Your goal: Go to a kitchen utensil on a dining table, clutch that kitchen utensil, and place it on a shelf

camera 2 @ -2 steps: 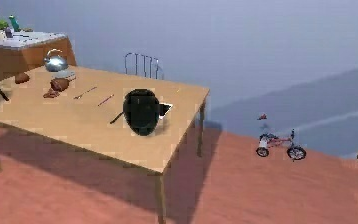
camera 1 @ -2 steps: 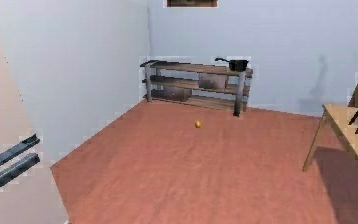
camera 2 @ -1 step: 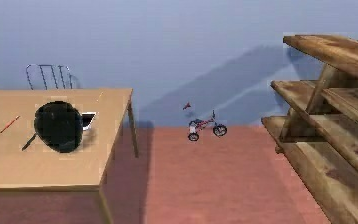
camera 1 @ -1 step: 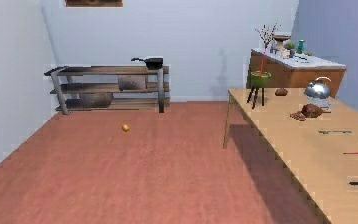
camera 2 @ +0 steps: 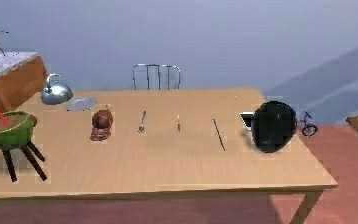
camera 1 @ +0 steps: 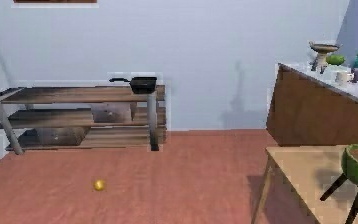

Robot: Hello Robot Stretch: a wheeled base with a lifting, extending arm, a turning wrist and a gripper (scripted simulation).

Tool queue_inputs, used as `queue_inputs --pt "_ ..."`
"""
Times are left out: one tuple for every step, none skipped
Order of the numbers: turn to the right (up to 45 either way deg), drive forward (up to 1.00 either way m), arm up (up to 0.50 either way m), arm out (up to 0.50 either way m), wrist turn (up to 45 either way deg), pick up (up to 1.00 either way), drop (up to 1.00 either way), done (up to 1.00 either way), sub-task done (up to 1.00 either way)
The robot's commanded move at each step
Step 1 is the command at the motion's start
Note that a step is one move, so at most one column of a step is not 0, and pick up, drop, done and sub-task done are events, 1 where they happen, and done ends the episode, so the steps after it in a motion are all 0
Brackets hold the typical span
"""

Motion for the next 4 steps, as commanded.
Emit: queue_inputs --pt "0.0 0.70 0.00 0.00 0.0 0.00 0.00 0.00 0.00" --pt "33.0 0.00 0.00 0.00 0.0 0.00 0.00 0.00 0.00" --pt "3.0 0.00 0.00 0.00 0.0 0.00 0.00 0.00 0.00" --pt "0.0 0.45 0.00 0.00 0.0 0.00 0.00 0.00 0.00"
